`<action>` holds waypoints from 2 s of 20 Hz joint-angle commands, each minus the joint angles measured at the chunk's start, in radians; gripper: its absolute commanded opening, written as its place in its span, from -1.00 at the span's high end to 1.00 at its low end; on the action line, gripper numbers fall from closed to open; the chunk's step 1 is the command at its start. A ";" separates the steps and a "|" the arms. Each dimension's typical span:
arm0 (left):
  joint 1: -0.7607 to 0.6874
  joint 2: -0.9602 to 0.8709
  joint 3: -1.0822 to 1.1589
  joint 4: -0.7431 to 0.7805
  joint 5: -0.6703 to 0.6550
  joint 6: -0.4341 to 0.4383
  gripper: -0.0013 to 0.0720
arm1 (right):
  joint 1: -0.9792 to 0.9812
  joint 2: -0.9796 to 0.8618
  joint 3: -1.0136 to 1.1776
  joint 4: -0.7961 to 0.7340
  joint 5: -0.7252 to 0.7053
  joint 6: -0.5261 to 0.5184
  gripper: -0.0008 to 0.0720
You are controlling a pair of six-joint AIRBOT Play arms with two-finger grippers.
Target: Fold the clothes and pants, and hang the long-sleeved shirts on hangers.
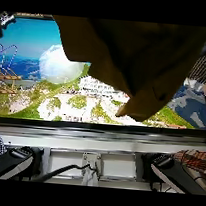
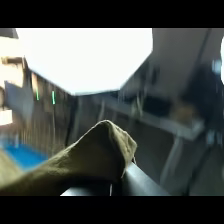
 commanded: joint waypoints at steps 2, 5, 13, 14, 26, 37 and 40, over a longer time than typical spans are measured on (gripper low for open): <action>0.001 -0.053 0.012 0.370 0.060 -0.159 0.91 | 0.001 -0.054 0.052 -0.070 0.586 0.044 0.91; 0.001 -0.158 0.012 0.621 -0.081 -0.347 0.91 | 0.001 -0.122 0.020 -0.099 0.760 0.045 0.91; 0.002 -0.472 -0.026 0.769 -0.554 -0.392 0.91 | 0.001 -0.497 -0.001 -0.122 0.540 0.181 0.90; 0.003 -0.487 -0.053 0.769 -0.552 -0.396 0.90 | 0.001 -0.560 -0.001 -0.115 0.530 0.198 0.90; 0.329 -0.435 -0.199 0.893 -0.616 -0.539 -0.14 | 0.026 -0.776 0.000 0.077 0.308 0.192 0.90; 0.841 -0.236 -0.436 1.000 -0.312 -0.422 0.06 | 0.027 -0.775 0.000 0.106 0.328 0.111 0.90; 0.916 -0.290 -0.436 1.023 -0.171 -0.413 0.06 | 0.026 -0.775 0.000 0.101 0.326 0.087 0.90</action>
